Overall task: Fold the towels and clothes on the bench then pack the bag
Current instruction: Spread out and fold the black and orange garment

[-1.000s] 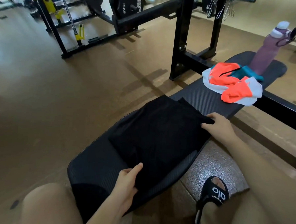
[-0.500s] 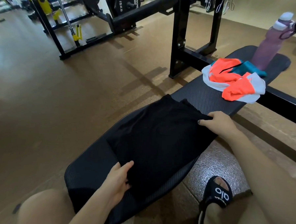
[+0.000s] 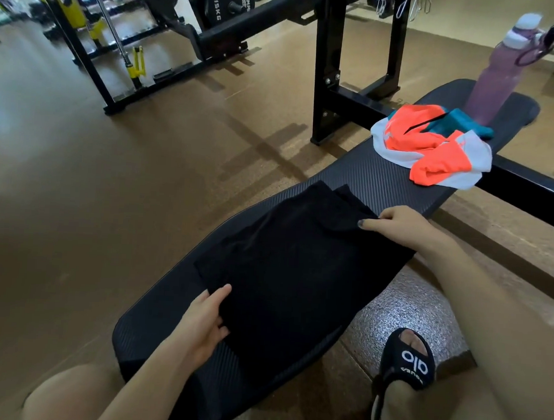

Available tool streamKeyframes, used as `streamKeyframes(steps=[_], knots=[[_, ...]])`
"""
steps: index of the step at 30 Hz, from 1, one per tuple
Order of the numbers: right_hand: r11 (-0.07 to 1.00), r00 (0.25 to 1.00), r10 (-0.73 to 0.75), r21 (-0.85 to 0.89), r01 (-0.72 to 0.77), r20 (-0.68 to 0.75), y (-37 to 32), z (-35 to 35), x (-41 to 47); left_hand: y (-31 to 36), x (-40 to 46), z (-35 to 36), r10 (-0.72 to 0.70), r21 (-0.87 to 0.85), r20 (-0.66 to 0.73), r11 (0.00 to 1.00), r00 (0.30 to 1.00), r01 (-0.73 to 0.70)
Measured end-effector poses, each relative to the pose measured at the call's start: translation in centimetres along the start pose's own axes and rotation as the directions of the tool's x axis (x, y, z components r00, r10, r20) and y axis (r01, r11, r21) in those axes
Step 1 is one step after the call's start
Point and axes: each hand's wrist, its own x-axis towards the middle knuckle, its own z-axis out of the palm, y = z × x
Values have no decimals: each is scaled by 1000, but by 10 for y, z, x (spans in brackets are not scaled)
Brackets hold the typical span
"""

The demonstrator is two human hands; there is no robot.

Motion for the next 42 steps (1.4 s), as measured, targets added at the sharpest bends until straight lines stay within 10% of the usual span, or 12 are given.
streamKeyframes(steps=[12,30,37,42], knots=[[983,998,-35,-181,24,-57,2,5,13,24,24,-2,284,461,-117,864,952,-201],[954,995,37,301,-6,-95,-41,28,78,59,80,-13,289,555,-59,805,956,-209],[815,992,112,567,-122,54,-49,31,100,60,83,-28,427,686,-4,659,904,-308],[479,991,66,867,-137,121,-51,32,102,66,90,-25,491,751,99,534,865,-389]])
